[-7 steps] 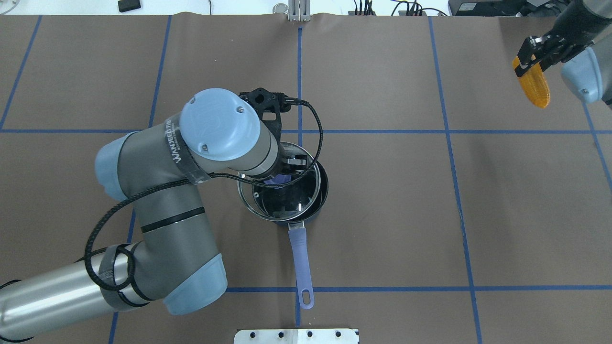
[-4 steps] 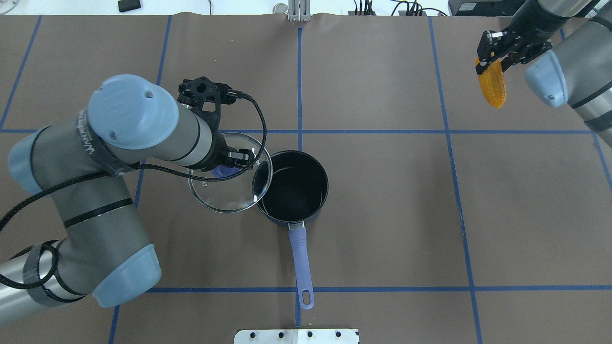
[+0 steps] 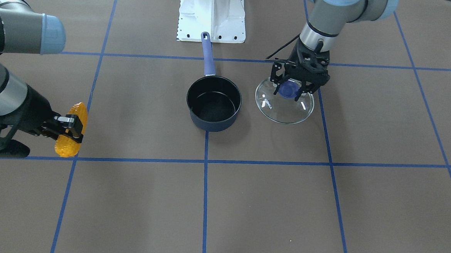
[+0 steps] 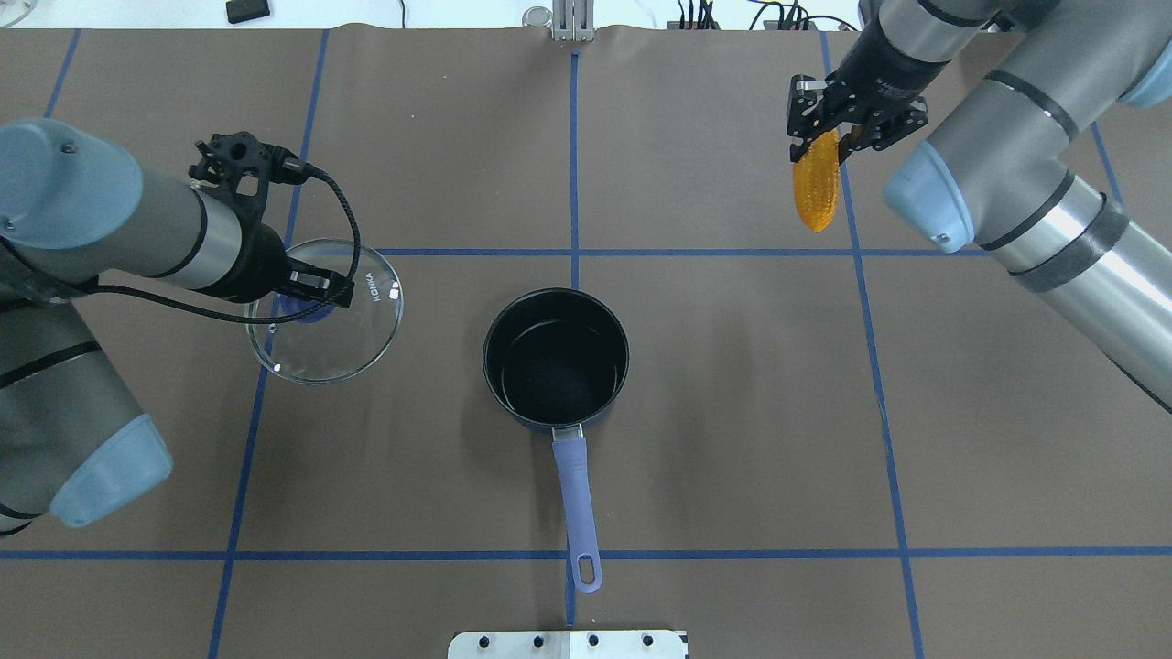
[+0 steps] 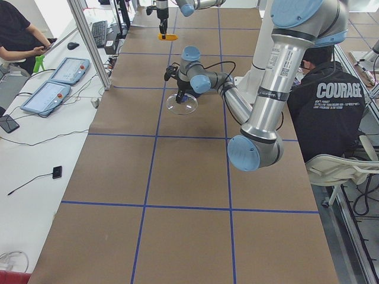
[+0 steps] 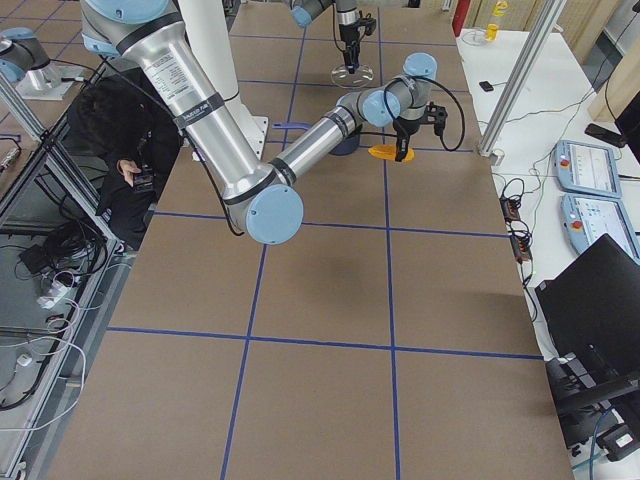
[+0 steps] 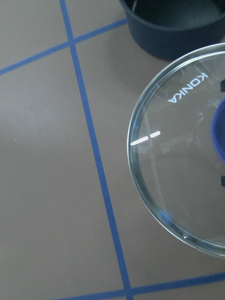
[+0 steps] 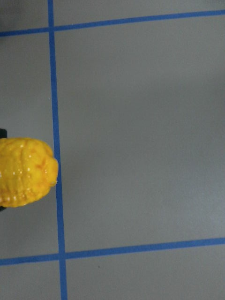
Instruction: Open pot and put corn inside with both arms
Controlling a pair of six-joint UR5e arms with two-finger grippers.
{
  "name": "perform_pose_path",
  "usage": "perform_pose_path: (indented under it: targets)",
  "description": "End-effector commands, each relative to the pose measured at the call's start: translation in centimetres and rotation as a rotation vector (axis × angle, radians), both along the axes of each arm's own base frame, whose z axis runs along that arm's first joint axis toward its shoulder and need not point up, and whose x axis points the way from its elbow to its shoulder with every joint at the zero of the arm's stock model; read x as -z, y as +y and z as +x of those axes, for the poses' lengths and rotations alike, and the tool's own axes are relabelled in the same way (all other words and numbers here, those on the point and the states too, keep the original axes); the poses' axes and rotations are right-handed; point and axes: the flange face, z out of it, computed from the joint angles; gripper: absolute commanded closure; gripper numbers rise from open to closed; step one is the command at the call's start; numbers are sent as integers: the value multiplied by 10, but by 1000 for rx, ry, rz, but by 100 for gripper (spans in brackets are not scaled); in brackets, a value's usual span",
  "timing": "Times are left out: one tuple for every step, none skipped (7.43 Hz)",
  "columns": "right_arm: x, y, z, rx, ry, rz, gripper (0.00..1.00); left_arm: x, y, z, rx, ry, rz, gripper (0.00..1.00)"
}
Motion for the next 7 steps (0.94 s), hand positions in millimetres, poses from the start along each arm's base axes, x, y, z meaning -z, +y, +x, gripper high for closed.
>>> perform_pose_path:
  targets:
    - [52,33,-62,-49,-7,-20,55,-70,-23,-31,-30,3,38,52]
    - [71,48,-91,-74,-4,-31,55,-112,-33,-39,-33,25,58,52]
    - [88,63,-114,-93,-6,-36,56,-147,-39,-54,-57,65,39,52]
    - [99,77,-131,-102,-10,-41,56,-168,-36,-72,-50,73,36,52]
    - [112,98,-161,-111,-5,-40,56,-184,-26,-83,-53,75,31,52]
    - [119,117,-184,-115,1,-35,56,-196,-17,-94,-51,82,29,52]
    - [123,134,-203,-119,9,-33,56,-209,-8,-103,-48,83,31,52]
